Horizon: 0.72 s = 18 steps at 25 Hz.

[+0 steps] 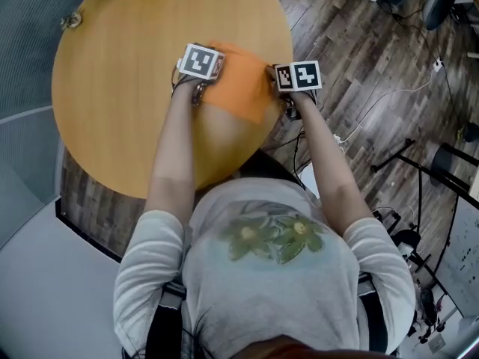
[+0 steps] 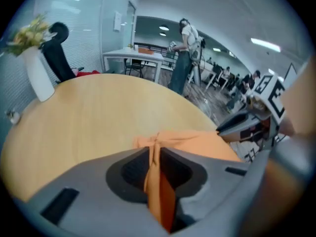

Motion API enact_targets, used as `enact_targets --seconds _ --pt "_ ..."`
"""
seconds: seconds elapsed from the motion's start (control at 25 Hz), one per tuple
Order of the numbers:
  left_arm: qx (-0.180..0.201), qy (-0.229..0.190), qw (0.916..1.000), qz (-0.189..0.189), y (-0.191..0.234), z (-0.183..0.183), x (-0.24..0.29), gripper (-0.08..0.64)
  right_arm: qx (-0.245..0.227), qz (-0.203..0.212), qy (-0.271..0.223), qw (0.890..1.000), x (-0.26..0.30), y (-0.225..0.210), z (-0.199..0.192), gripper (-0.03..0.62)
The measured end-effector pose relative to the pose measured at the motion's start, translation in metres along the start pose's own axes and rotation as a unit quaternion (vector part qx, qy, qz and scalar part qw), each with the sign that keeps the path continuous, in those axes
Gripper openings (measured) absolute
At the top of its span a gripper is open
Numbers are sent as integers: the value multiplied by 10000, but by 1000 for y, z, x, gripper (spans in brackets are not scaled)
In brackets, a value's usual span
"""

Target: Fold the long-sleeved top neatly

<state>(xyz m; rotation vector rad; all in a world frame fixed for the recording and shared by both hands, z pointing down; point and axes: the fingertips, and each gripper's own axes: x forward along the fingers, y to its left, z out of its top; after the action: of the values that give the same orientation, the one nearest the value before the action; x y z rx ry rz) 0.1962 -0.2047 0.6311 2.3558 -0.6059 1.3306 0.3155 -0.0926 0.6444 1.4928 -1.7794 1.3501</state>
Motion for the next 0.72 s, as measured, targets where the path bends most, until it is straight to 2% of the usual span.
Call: enact_targets --seconds 0.08,0.16,0.24,0.36,0.44,0.56,0.64,0.72 --pt "-420 -316 9984 -214 -1 4 -19 76 355 146 -260 9989 -17 3 3 119" --pt "-552 -673 9961 -159 5 5 -42 84 291 25 -697 9971 -38 9 8 141" --pt "-662 -973 9930 -71 8 -7 -63 84 -41 -48 -1125 9936 -57 26 8 141" --pt "-909 -1269 9877 101 5 -36 -87 84 -893 193 -1493 9846 -69 72 -1 141" --pt "-1055 -1290 9858 180 -1 -55 -94 84 -1552 314 -1353 9781 -62 98 -15 141" --pt "-1125 -1093 9874 199 -12 -81 -88 84 -2106 -8 -625 9756 -38 98 -43 141" --pt "-894 -920 9910 371 -12 -91 -79 84 -2206 -228 -319 9746 -27 87 -56 165" --pt "-363 -648 9956 572 -12 -96 -66 84 -2165 -271 -191 9757 -17 78 -63 181"
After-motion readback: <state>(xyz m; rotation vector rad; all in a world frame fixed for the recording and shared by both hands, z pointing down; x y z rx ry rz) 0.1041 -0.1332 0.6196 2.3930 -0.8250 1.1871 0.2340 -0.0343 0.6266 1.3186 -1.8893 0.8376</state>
